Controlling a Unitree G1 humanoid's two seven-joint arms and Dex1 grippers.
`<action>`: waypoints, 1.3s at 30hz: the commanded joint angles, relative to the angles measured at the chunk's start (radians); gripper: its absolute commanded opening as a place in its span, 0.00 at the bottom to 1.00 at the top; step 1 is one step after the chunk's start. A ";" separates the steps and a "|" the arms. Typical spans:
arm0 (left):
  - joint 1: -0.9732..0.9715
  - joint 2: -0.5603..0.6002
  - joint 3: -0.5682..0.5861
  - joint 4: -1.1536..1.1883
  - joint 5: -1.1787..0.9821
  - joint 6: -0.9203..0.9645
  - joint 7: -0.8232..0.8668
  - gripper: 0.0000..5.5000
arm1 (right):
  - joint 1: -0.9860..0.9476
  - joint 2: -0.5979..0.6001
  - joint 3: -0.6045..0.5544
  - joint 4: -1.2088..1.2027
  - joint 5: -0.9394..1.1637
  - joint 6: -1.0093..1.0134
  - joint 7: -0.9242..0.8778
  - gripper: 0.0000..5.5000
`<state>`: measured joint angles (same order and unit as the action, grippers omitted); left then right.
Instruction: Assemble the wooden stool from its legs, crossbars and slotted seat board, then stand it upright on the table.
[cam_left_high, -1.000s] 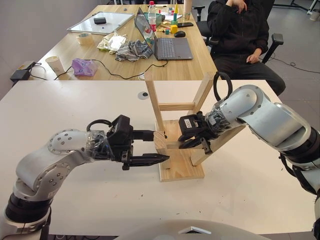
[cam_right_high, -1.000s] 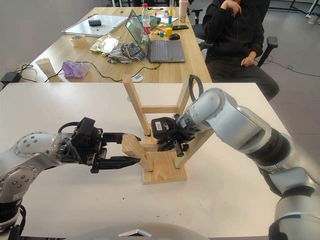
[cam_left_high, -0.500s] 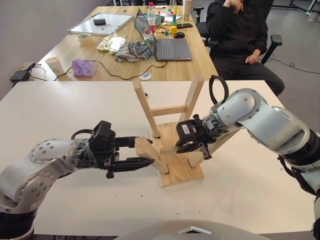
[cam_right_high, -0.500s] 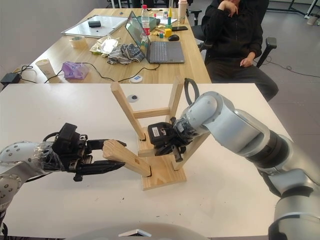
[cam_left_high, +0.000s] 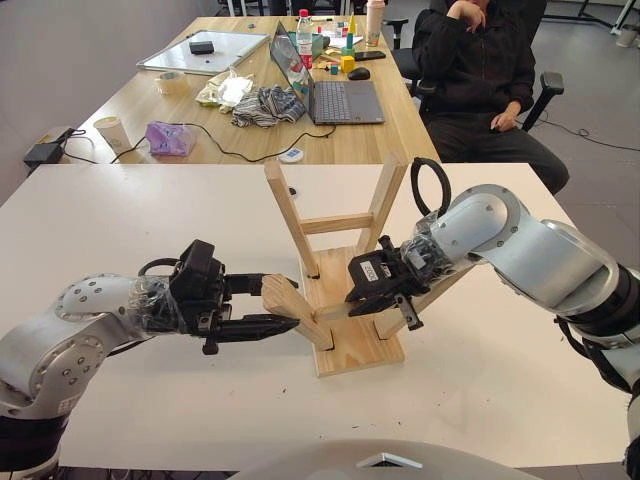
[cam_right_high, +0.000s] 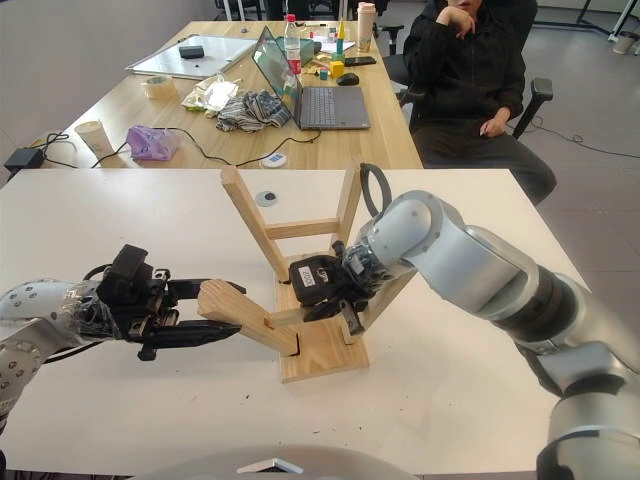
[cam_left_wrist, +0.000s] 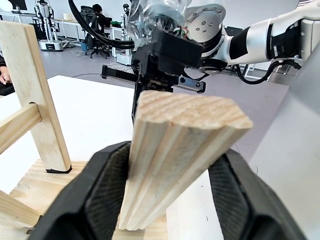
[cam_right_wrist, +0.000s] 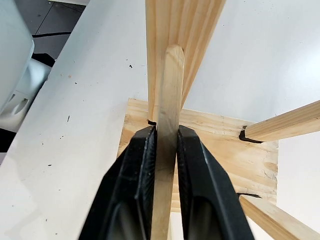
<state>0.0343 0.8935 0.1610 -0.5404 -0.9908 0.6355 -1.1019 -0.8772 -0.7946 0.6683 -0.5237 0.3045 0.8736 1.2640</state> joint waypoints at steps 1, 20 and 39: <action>0.027 0.026 -0.022 0.026 0.026 0.038 -0.023 0.43 | 0.053 -0.078 0.044 0.060 -0.056 0.026 0.015 0.09; -0.170 -0.128 -0.197 -0.078 0.073 0.052 0.182 0.39 | -0.007 0.005 -0.035 -0.057 0.005 0.131 0.015 0.08; -0.119 -0.147 -0.183 -0.042 0.104 0.005 0.148 0.39 | -0.150 0.074 -0.188 0.140 0.112 0.181 0.009 0.34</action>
<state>-0.1124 0.7113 -0.0153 -0.5939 -0.9132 0.6242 -0.9289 -0.9507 -0.7479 0.5417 -0.4511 0.3871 1.0310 1.2621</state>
